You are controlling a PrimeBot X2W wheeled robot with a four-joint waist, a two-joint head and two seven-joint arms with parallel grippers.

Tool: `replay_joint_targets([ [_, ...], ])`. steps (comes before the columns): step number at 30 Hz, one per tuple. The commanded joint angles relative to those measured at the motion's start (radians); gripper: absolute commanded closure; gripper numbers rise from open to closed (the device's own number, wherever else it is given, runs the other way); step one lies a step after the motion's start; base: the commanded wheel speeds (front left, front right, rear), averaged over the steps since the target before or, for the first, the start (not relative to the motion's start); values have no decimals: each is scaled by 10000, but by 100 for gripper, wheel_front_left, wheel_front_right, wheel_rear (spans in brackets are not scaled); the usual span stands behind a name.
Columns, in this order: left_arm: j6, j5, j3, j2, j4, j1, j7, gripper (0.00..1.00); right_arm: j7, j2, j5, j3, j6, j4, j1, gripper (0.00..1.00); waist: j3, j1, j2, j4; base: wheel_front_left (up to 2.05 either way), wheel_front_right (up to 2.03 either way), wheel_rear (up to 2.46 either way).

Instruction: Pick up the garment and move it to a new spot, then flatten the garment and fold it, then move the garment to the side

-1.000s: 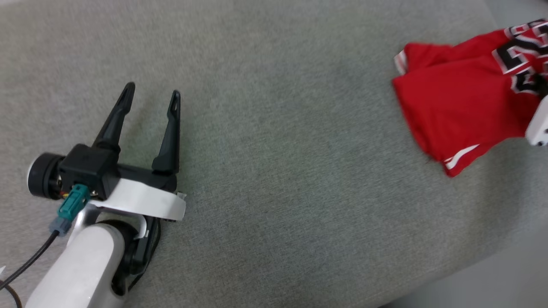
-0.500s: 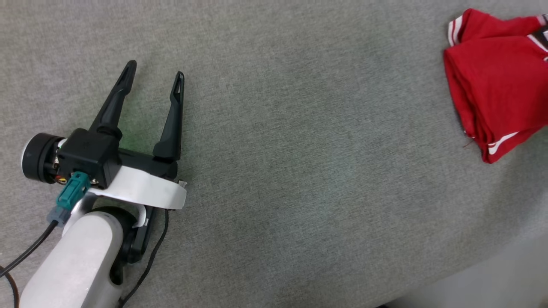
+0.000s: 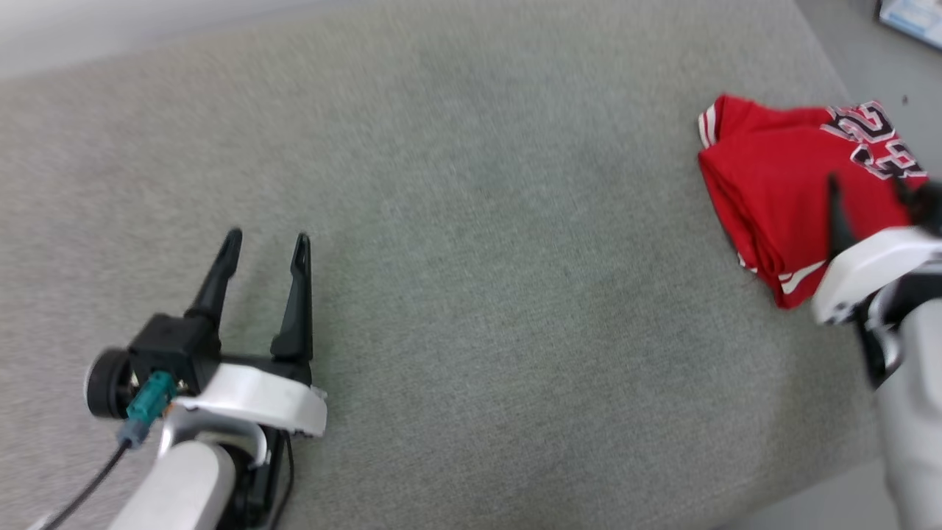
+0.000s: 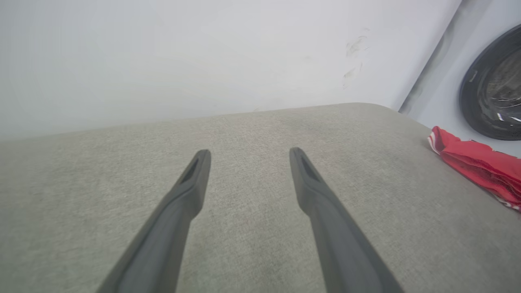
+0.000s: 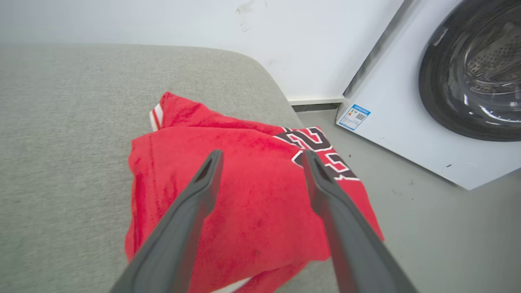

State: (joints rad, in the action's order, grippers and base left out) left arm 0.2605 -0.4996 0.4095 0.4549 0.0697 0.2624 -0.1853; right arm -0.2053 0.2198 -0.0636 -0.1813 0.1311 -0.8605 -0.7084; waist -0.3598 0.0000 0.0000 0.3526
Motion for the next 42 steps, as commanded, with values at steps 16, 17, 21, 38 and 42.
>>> replay_joint_targets([
  [16, 158, -660, -261, -694, -1085, -1684, -651, 0, 1264, -743, 2583, 2368, -7, 5119, 4611, 0, 2838, 0, 0, -2637, 0, 0, 0],
  [17, 189, -669, -311, -673, -1117, -1764, -665, 0, 1350, -779, 2591, 2400, -5, 5448, 4780, 0, 2943, 0, 0, -2751, 0, 0, 0],
  [21, 269, -658, -476, -561, -1124, -2051, -709, 0, 1633, -915, 2621, 2386, -7, 6556, 5407, 0, 3269, 0, 0, -3053, 0, 0, 0],
  [38, 219, -752, -351, -353, -1386, -2765, -625, 0, 2516, -1472, 2256, 2108, -5, 9482, 7679, 0, 4019, 0, 0, -3027, 0, 0, 0],
  [42, 159, -808, -387, -346, -1475, -2730, -645, 0, 2588, -1521, 2249, 2102, -5, 9623, 7765, 0, 4028, 0, 0, -3009, 0, 0, 0],
])
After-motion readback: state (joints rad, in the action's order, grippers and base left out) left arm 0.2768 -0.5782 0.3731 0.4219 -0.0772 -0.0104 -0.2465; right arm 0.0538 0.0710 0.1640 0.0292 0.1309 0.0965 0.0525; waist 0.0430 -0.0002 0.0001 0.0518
